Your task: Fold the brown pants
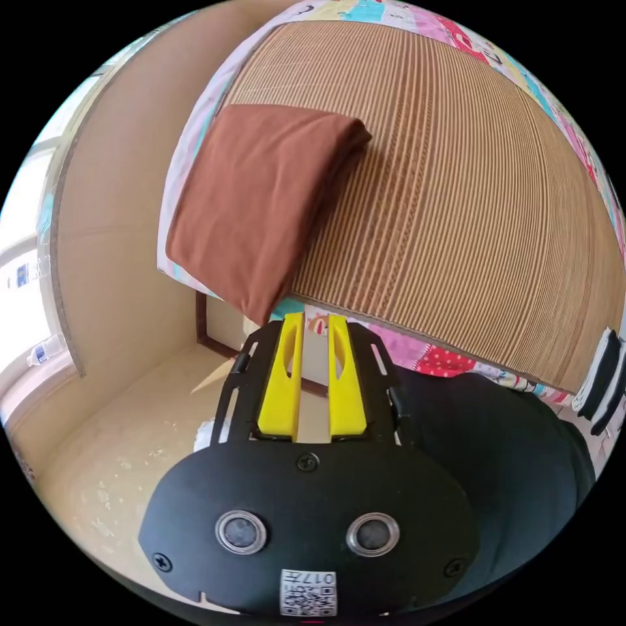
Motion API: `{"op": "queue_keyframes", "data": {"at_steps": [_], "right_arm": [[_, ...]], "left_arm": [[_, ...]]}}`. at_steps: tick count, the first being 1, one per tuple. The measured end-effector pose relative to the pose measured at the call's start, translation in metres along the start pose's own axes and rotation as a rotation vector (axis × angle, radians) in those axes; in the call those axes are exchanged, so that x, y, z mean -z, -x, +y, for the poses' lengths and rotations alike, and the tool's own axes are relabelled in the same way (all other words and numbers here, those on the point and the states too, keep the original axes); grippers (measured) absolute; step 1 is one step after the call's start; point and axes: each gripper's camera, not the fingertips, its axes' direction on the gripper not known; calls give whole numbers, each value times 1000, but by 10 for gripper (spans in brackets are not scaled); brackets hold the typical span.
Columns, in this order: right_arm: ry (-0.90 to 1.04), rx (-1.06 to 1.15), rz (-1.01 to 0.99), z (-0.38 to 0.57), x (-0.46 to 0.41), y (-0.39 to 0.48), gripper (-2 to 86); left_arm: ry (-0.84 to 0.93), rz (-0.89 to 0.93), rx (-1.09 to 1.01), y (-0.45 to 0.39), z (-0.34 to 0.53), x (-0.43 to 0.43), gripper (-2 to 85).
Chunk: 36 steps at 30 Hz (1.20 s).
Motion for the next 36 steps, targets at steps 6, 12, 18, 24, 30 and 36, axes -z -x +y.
{"op": "queue_keyframes", "data": {"at_steps": [6, 12, 18, 24, 30, 36], "right_arm": [[106, -147, -83, 33, 7, -35, 5], [98, -279, -52, 35, 24, -68, 5], [84, -314, -150, 16, -10, -96, 4], [154, -317, -257, 1, -77, -126, 5], [170, -315, -357, -17, -116, -162, 5], [181, -280, -458, -52, -142, -193, 7]], "left_arm": [[-16, 118, -5, 36, -31, -1, 107], [-5, 126, -26, 41, -40, -26, 124], [-2, 200, -19, 59, -28, -49, 112], [0, 532, 27, 122, -4, -52, 42], [-445, 1260, -159, 211, 72, 15, 36], [-767, 1418, -555, 191, 147, 119, 29]]}}
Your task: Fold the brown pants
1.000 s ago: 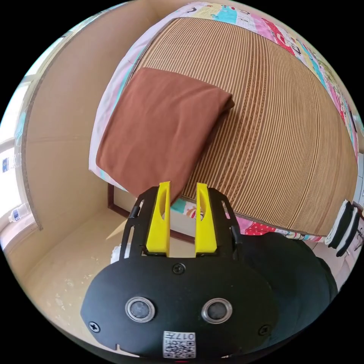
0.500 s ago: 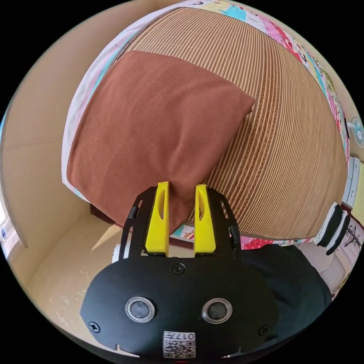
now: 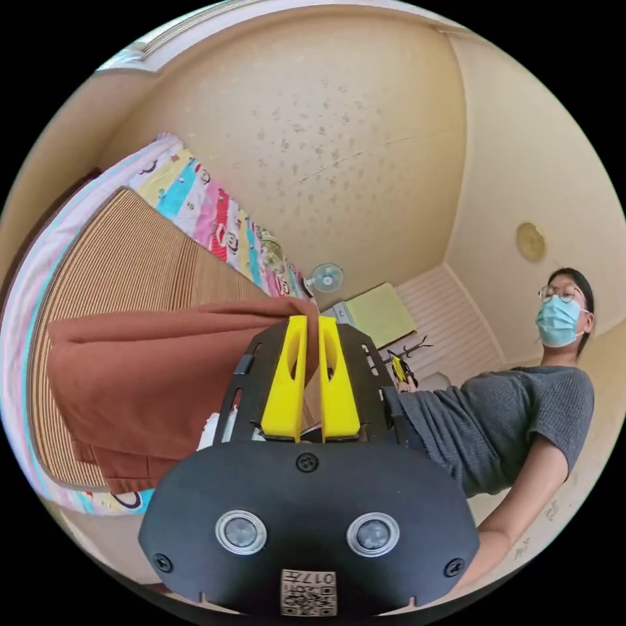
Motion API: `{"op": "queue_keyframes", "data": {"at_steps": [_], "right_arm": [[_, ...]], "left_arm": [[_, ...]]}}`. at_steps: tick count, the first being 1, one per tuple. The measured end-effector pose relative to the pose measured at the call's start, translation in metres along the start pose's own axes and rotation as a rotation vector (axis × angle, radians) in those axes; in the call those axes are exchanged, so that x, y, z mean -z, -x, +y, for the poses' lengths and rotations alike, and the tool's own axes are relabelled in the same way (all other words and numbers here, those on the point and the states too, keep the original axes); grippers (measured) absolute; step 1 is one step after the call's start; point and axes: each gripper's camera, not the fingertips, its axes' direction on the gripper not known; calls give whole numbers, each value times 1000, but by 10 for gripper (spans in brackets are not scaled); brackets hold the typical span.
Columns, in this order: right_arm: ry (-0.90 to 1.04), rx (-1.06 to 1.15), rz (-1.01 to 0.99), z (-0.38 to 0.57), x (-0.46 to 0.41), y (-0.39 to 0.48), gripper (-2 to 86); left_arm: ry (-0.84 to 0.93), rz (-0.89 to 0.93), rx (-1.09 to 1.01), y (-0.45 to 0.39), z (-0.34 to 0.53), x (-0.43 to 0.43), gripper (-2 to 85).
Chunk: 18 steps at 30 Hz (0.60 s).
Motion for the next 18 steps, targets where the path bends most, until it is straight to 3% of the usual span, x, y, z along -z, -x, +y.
{"op": "queue_keyframes", "data": {"at_steps": [7, 14, 16, 18], "right_arm": [[213, 142, 42, -52, -14, -7, 20], [523, 105, 23, -92, -60, -44, 134], [536, 6, -136, -102, -70, -69, 189], [464, -131, -521, -116, -78, -104, 245]], "left_arm": [[-69, 373, -401, -140, -8, -68, 17], [3, 502, -630, -254, 12, -172, 15], [61, 592, -715, -295, 29, -220, 15], [129, 667, -768, -322, 42, -256, 16]]}}
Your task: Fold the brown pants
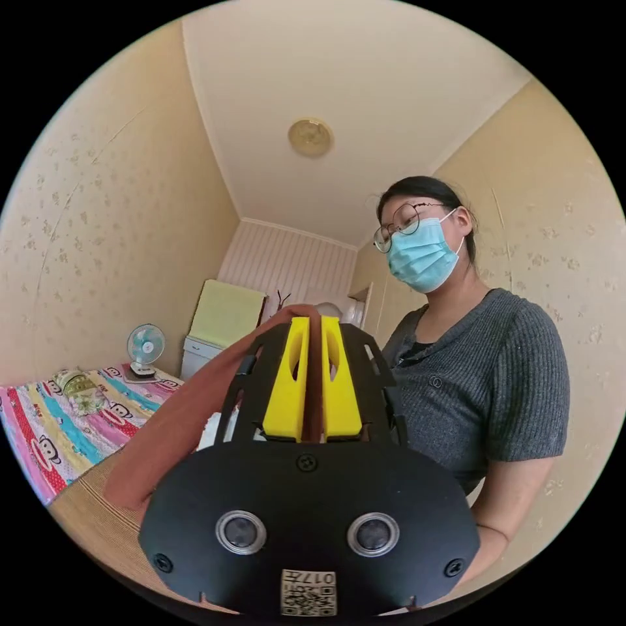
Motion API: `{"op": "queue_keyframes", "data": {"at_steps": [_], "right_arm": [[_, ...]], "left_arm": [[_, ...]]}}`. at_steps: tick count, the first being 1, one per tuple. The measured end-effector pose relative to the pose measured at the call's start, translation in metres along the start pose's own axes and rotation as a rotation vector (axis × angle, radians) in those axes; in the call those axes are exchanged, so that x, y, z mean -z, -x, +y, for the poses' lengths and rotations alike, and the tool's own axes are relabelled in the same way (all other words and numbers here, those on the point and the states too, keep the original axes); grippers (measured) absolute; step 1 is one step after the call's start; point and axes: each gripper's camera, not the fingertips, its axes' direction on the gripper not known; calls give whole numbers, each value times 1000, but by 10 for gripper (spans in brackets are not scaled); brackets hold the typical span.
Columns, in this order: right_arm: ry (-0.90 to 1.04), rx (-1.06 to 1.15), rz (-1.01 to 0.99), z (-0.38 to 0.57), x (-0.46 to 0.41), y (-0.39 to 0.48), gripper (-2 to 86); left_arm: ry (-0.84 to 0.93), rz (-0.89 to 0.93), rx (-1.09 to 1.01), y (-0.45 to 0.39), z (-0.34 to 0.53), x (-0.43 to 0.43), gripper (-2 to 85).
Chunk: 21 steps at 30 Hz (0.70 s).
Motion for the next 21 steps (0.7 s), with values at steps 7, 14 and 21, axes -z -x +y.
{"op": "queue_keyframes", "data": {"at_steps": [7, 14, 21], "right_arm": [[-188, 27, -362, -56, 52, -23, 105], [-156, 494, -468, -151, 108, 92, 44], [119, 1027, -889, -205, 107, 198, 33]], "left_arm": [[156, 447, 59, 17, 45, -166, 20], [281, 479, 129, 18, 108, -242, 32], [690, -93, 359, 44, 185, -301, 53]]}}
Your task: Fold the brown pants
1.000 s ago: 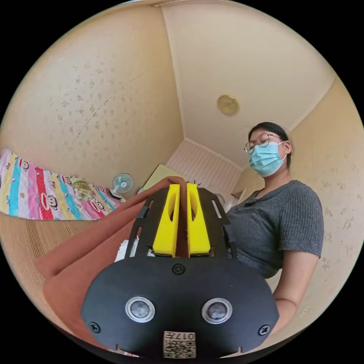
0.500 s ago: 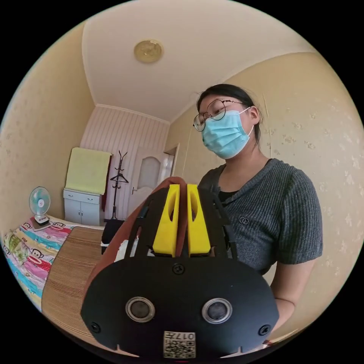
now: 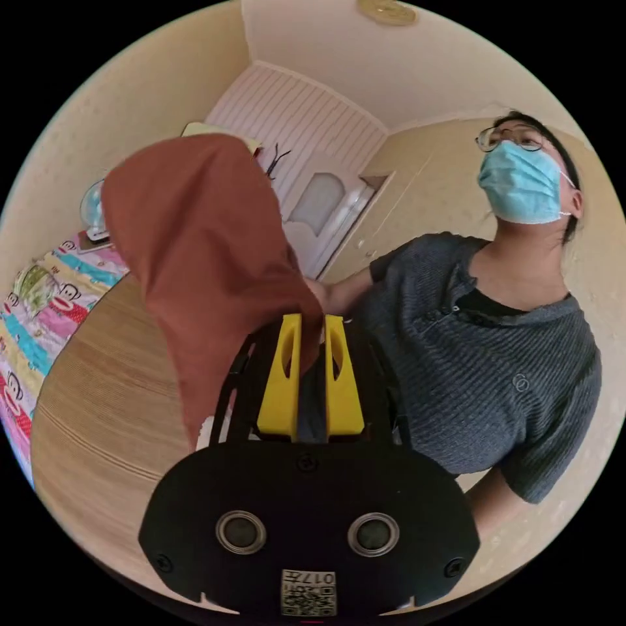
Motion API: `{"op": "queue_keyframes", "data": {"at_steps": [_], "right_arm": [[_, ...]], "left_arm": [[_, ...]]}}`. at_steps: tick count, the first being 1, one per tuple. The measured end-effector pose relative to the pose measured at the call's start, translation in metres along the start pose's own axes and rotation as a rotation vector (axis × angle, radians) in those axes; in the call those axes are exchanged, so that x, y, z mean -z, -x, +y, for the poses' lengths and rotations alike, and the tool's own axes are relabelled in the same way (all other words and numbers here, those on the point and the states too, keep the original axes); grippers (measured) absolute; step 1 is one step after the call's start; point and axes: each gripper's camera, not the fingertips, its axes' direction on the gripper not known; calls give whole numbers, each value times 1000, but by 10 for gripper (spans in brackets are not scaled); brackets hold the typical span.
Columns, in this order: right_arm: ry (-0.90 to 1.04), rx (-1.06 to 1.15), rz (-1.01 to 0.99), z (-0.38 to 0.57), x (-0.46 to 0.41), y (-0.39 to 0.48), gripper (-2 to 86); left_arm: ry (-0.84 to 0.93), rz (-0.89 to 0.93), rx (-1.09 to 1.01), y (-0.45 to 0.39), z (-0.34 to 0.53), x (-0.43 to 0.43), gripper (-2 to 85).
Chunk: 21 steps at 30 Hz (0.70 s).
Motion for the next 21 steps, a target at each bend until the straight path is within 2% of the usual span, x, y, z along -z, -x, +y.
{"op": "queue_keyframes", "data": {"at_steps": [3, 4, 6, 9, 13, 15, 18, 21], "right_arm": [[121, 59, -170, -1, -34, -7, 29], [129, 72, -224, 1, -40, -9, 29], [128, 113, -454, 11, -60, -14, 29], [103, 110, -649, 27, -76, -24, 31], [-13, 65, -740, 49, -75, -39, 45], [-81, -20, -802, 67, -70, -59, 51], [-128, -217, -752, 96, -56, -91, 56], [-142, -441, -660, 123, -39, -117, 58]], "left_arm": [[-37, -7, 42, 11, 8, -15, 40], [-61, -5, 83, 20, 11, -16, 43], [-85, -31, 145, 34, 13, -15, 50], [-198, -64, 209, 54, 16, -4, 66], [-474, 42, 292, 95, 27, 22, 81], [-551, 95, 346, 119, 33, 26, 83], [-542, 213, 428, 164, 32, 16, 100], [-542, 454, 441, 204, 30, -7, 131]]}}
